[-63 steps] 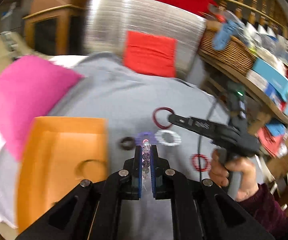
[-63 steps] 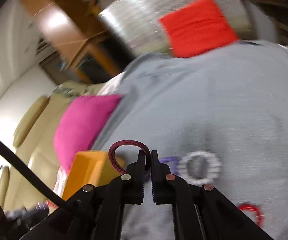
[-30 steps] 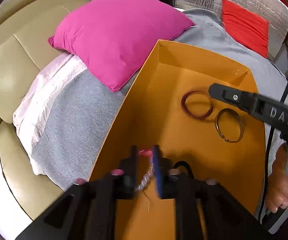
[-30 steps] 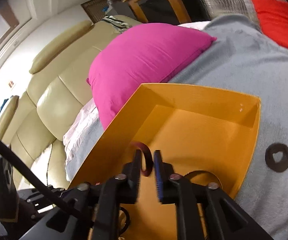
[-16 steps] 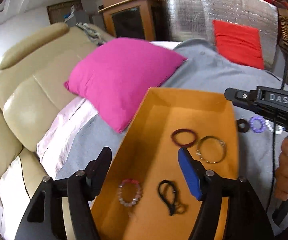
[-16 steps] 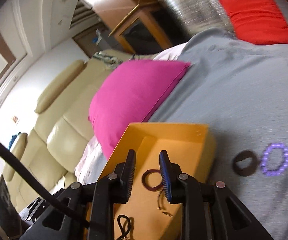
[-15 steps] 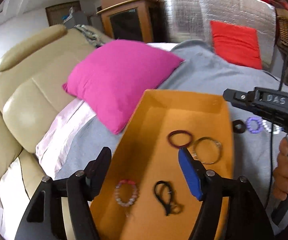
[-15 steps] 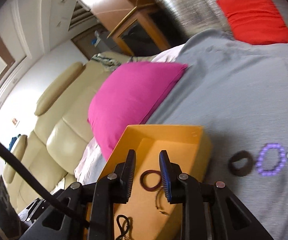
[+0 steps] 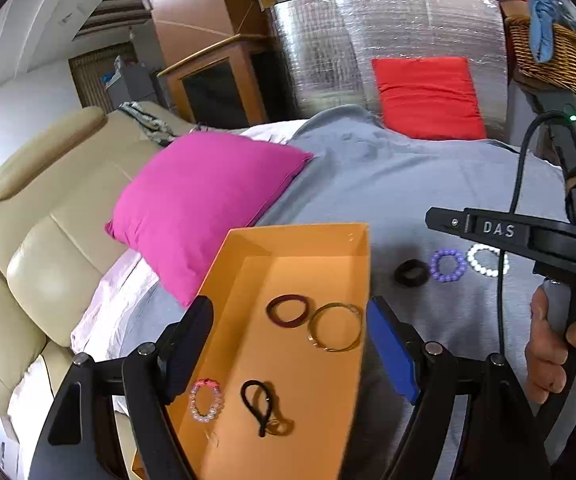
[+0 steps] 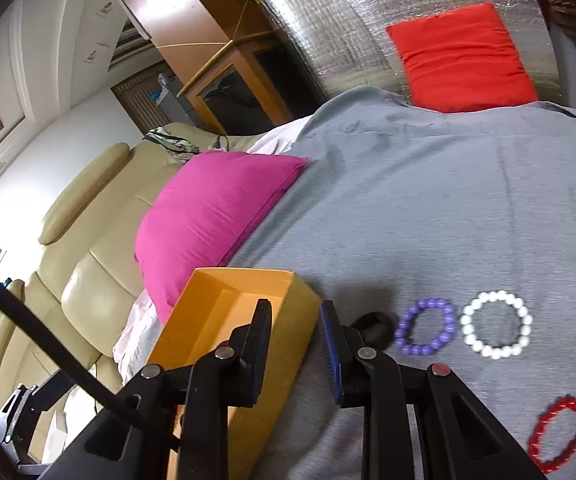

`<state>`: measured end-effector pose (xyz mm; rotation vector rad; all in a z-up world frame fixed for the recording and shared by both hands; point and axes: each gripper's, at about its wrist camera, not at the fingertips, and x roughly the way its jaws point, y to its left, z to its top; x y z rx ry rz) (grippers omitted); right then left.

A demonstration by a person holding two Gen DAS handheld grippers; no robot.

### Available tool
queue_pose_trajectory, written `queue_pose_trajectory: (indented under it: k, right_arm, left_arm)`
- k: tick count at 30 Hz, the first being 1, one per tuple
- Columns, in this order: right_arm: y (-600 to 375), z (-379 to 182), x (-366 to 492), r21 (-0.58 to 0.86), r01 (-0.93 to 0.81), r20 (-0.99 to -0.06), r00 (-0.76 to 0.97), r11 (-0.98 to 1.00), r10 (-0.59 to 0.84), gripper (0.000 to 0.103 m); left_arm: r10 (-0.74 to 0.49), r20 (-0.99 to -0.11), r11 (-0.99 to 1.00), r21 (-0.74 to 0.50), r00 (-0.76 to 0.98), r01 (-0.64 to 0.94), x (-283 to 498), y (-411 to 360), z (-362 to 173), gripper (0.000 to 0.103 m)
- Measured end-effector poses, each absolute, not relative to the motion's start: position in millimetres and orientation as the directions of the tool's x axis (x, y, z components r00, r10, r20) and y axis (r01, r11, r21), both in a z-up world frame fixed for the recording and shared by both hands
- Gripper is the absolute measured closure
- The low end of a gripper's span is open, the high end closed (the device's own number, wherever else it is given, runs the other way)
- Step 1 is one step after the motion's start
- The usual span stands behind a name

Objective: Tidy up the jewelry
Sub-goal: 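Withdraw both grippers from the orange box toward the remaining bracelets, then grasp the red bead bracelet with the right gripper while the left gripper grasps the white bead bracelet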

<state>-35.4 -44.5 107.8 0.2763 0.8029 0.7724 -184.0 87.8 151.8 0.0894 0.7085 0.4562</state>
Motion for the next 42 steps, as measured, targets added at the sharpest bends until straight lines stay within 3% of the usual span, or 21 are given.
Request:
queue_pose_trajectory:
  k: [17, 23, 31, 39, 42]
  right_arm:
    - [-122.1, 107.2, -22.5, 0.467, -0.453, -0.568, 0.505, 0.759, 0.65, 0.076]
    - [-162.9, 102.0, -15.7, 0.455, -0.424, -0.596, 0.509, 0.783, 0.621, 0.076]
    - [-239.4, 62.5, 12.6, 0.464, -0.278, -0.745, 0.392, 0.841, 0.54, 0.076]
    - [-232.4, 24.4, 15.1, 0.401, -0.309, -0.855, 0.212, 0.862, 0.474, 0.076]
    - [-218.1, 26.5, 6.2, 0.33, -0.371, -0.872, 0.234, 0.868, 0.431, 0.074]
  left_arm:
    - [0.381, -0.597, 0.924, 0.274, 0.706, -0.268, -165.5, 18.8, 155.6, 0.024]
    - [0.315, -0.668, 0.948, 0.245, 0.674, -0.201, -148.0, 4.8, 138.8, 0.024]
    - [0.193, -0.822, 0.979, 0.123, 0.535, -0.164, -109.0, 6.2, 89.1, 0.024]
    - [0.148, -0.836, 0.988, 0.106, 0.528, -0.109, -70.5, -6.0, 82.6, 0.024]
    - [0.137, -0.844, 0.99, 0.107, 0.519, -0.089, -52.1, -10.6, 79.2, 0.024]
